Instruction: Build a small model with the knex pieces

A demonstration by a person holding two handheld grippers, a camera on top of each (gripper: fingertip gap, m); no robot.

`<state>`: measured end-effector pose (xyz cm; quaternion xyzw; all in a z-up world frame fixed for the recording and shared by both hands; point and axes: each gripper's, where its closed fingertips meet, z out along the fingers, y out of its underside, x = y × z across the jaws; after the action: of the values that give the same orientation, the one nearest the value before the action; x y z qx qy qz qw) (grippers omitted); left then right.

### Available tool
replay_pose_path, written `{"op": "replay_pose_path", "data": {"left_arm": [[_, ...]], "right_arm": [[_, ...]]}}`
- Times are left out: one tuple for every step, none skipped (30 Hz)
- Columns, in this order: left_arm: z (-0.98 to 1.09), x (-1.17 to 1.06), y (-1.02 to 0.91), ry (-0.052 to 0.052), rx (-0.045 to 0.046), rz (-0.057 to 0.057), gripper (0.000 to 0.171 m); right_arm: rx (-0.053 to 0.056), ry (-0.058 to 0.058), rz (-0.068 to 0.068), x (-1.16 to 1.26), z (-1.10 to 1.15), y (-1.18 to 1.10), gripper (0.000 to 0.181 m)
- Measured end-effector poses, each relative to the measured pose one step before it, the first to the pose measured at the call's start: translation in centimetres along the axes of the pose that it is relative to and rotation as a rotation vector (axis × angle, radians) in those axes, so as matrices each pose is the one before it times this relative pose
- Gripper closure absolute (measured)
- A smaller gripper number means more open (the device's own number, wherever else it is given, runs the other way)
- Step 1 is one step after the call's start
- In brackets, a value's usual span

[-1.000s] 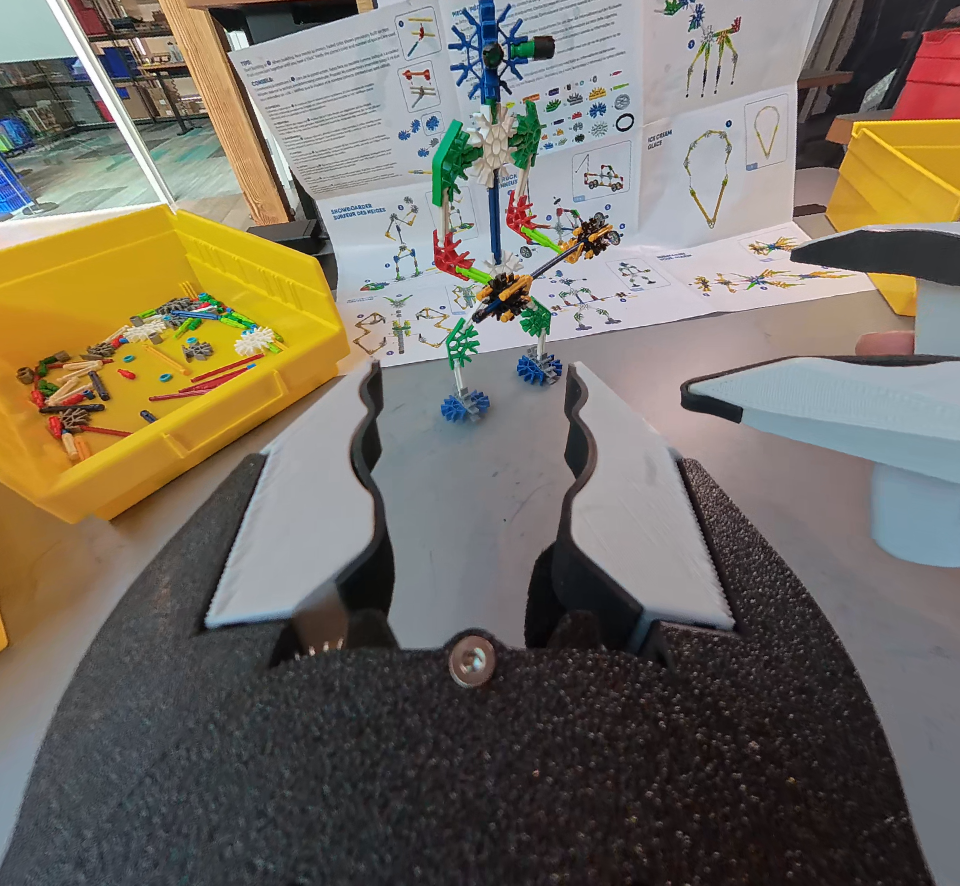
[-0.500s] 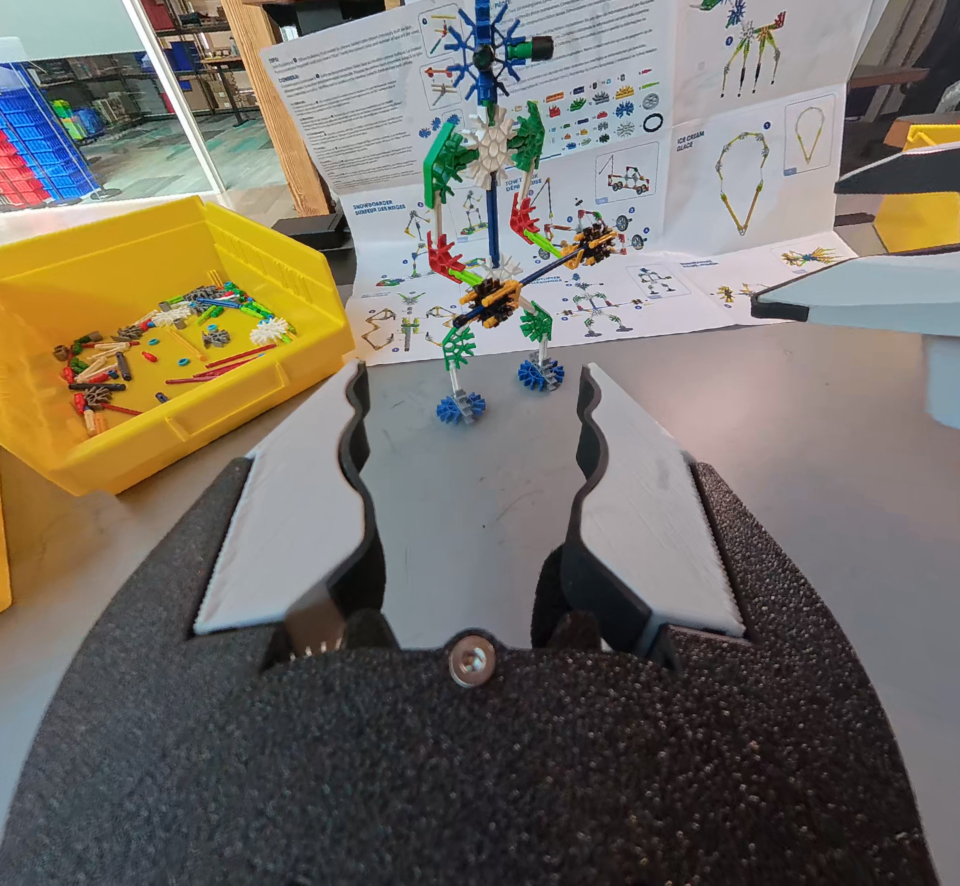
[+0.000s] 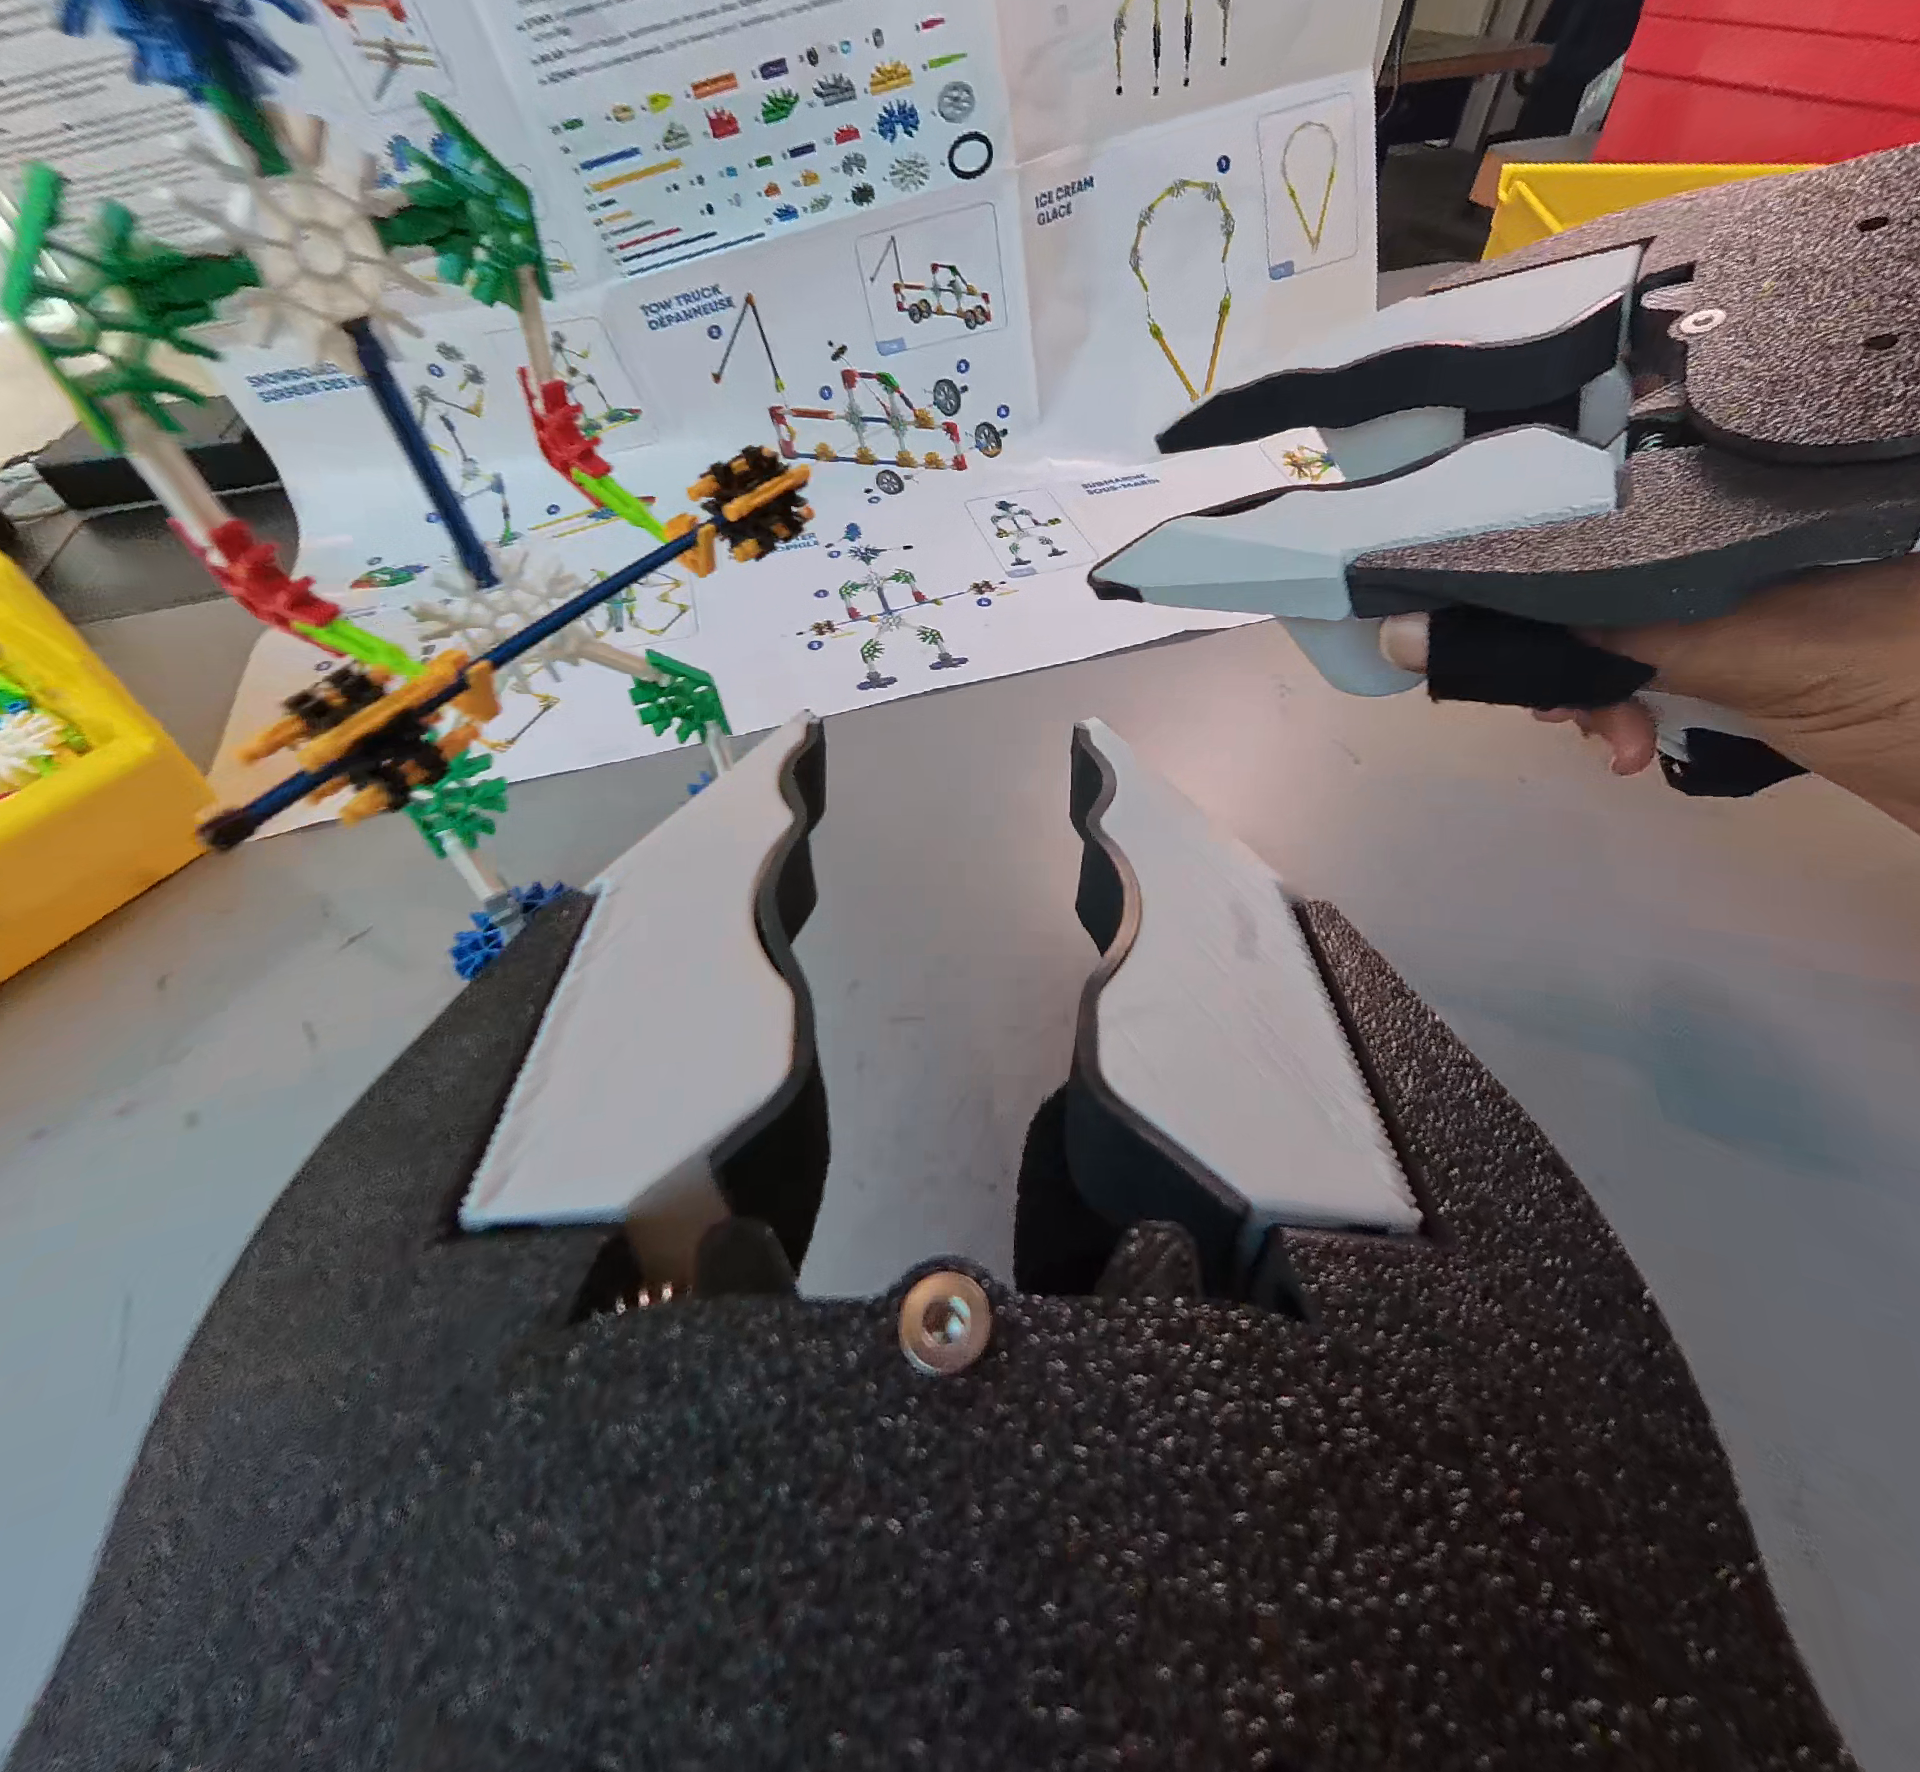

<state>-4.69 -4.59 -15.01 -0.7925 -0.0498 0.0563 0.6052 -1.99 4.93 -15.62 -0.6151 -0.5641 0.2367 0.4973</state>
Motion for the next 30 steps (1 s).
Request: {"op": "replay_pose_path", "data": {"left_arm": [[1.075,0.392,0.178,0.0068,-0.01746,0.0051,0.125],[1.082,0.304,0.216,0.0049,-0.02000,0.0059,0.128],[1.083,0.149,0.177,-0.0029,-0.01800,0.0084,0.133],[1.074,0.059,0.202,-0.0075,-0.02019,0.0096,0.137],[1.035,-0.017,0.191,-0.0095,-0.02188,0.0059,0.141],[0.941,-0.026,0.099,-0.0083,-0.01742,0.0026,0.145],[0.872,0.032,0.032,-0.0025,-0.01503,-0.0021,0.148],[0.820,-0.008,0.030,-0.0042,-0.01520,-0.0021,0.150],[0.775,-0.039,0.051,-0.0065,-0.01686,0.0005,0.151],[0.702,-0.078,0.028,-0.0083,-0.01296,-0.0006,0.154],[0.624,-0.102,0.001,-0.0091,-0.01098,-0.0018,0.155],[0.578,-0.168,0.039,-0.0129,-0.01203,-0.0028,0.156],[0.505,-0.090,0.064,-0.0091,-0.01210,-0.0002,0.156],[0.414,-0.080,0.057,-0.0082,-0.00880,0.0002,0.156],[0.338,-0.087,0.052,-0.0076,-0.00695,0.0013,0.157],[0.266,-0.087,0.092,-0.0065,-0.00731,0.0015,0.157],[0.181,-0.002,0.115,0.0011,-0.00701,-0.0027,0.157],[0.140,-0.001,0.114,0.0015,-0.00565,-0.0068,0.157],[0.104,-0.086,0.127,-0.0024,-0.00395,-0.0030,0.157],[0.094,-0.096,0.159,-0.0025,-0.00659,-0.0013,0.157],[0.067,-0.070,0.138,0.0001,-0.00503,-0.0041,0.156],[0.034,-0.101,0.062,-0.0005,-0.00109,-0.0061,0.156],[0.017,-0.129,0.058,-0.0019,-0.00210,-0.0051,0.156],[-0.001,-0.111,0.019,-0.0017,-0.00074,-0.0052,0.156],[-0.005,-0.076,-0.005,-0.0005,0.00043,-0.0037,0.156],[-0.021,-0.103,-0.018,-0.0031,0.00019,-0.0024,0.156],[-0.040,-0.052,-0.047,-0.0012,0.00282,-0.0030,0.156],[-0.033,-0.023,-0.052,0.0011,0.00181,-0.0033,0.155],[-0.022,-0.002,-0.011,0.0013,-0.00087,-0.0018,0.154],[-0.006,-0.021,-0.002,-0.0011,-0.00055,-0.0006,0.153]], "right_arm": [[-0.0076,0.0004,0.0097,0.364,0.663,0.462,0.136],[-0.0122,-0.0028,0.0102,0.216,0.689,0.482,0.137],[-0.0137,-0.0068,0.0068,0.062,0.681,0.477,0.140],[-0.0143,-0.0031,0.0056,0.048,0.645,0.456,0.144],[-0.0148,0.0002,0.0033,0.080,0.622,0.431,0.148],[-0.0162,0.0002,0.0057,0.109,0.583,0.422,0.150],[-0.0149,0.0023,0.0094,0.201,0.538,0.354,0.153],[-0.0104,-0.0001,0.0084,0.224,0.498,0.252,0.156],[-0.0093,-0.0009,0.0060,0.232,0.451,0.201,0.157],[-0.0070,-0.0008,0.0057,0.263,0.426,0.123,0.157],[-0.0039,-0.0036,0.0076,0.208,0.400,0.042,0.158],[-0.0077,-0.0036,0.0087,0.200,0.351,0.044,0.158],[-0.0053,-0.0027,0.0061,0.170,0.304,-0.055,0.158],[0.0018,0.0015,0.0057,0.194,0.221,-0.144,0.158],[0.0014,0.0004,0.0050,0.127,0.191,-0.133,0.158],[-0.0026,-0.0017,0.0046,0.060,0.159,-0.024,0.158],[-0.0062,-0.0031,0.0038,0.012,0.139,0.050,0.158],[-0.0055,-0.0037,0.0025,-0.025,0.109,0.065,0.158],[-0.0035,-0.0024,0.0008,-0.015,0.060,0.048,0.157],[-0.0007,0.0021,-0.0011,0.011,0.009,0.008,0.157],[0.0011,-0.0012,-0.0031,-0.061,-0.015,-0.014,0.157],[0.0007,0.0016,-0.0036,-0.020,-0.013,0.000,0.157],[0.0007,0.0019,-0.0044,-0.035,-0.003,-0.011,0.157],[-0.0001,0.0008,-0.0037,-0.048,-0.001,0.008,0.157],[-0.0014,0.0011,-0.0021,-0.039,0.004,0.020,0.157],[-0.0012,0.0010,-0.0012,-0.031,-0.007,0.029,0.157],[-0.0011,-0.0002,-0.0002,-0.042,-0.011,0.033,0.157],[-0.0008,0.0015,-0.0007,-0.030,-0.028,0.026,0.157],[-0.0007,-0.0007,-0.0008,-0.059,-0.027,0.024,0.157],[-0.0019,-0.0002,-0.0003,-0.039,-0.024,0.049,0.157]]}}
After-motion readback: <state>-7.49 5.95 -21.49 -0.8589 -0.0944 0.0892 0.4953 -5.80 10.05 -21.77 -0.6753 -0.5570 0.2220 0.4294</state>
